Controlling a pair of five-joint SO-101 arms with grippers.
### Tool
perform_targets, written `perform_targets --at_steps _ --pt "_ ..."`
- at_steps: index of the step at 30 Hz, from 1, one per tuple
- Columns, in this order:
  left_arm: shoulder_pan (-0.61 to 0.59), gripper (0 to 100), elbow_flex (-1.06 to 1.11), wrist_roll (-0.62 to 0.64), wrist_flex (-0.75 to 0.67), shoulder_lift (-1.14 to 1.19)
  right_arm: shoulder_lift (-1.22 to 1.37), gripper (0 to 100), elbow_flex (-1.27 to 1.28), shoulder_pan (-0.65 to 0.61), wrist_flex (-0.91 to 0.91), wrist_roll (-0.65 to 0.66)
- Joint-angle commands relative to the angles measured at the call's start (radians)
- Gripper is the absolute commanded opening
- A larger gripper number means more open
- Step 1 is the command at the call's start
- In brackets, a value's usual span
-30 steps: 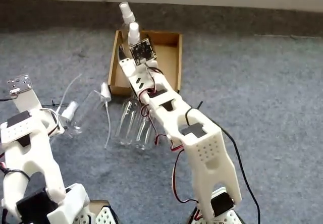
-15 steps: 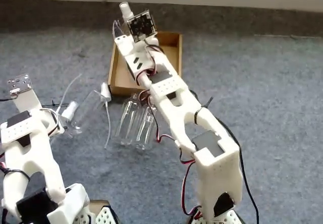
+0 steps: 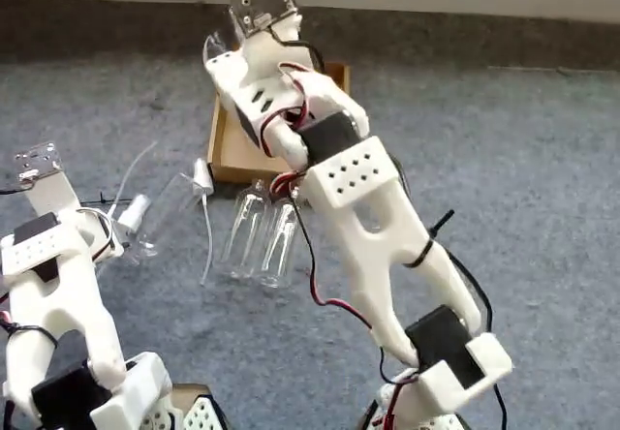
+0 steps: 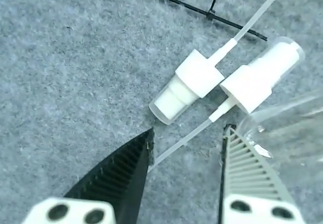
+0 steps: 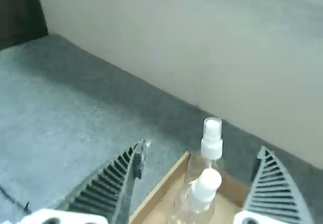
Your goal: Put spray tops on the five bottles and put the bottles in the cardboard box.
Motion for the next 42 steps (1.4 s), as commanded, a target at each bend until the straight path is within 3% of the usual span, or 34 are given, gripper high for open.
perform_targets --at_steps 1,7,12,18,30,42 --pt "0.007 21 -0.002 0.008 -0.014 -0.015 -0.12 28.2 -0.054 -0.016 0.246 -0.009" --pt "0.007 21 -0.002 0.009 -0.014 -0.015 -0.165 28.2 0.012 -0.012 0.521 -0.017" --pt "0.004 21 -0.002 0.009 -0.014 -0.013 -0.163 28.1 0.22 -0.007 0.522 -0.255" --pt "0.007 21 -0.002 0.009 -0.014 -0.013 -0.087 24.6 0.443 0.056 0.354 -0.399" --pt "0.007 21 -0.001 0.008 -0.014 -0.013 0.176 24.6 0.414 0.005 0.337 -0.411" --pt "0.007 21 -0.001 0.008 -0.014 -0.013 0.191 22.2 0.437 0.033 0.395 -0.411"
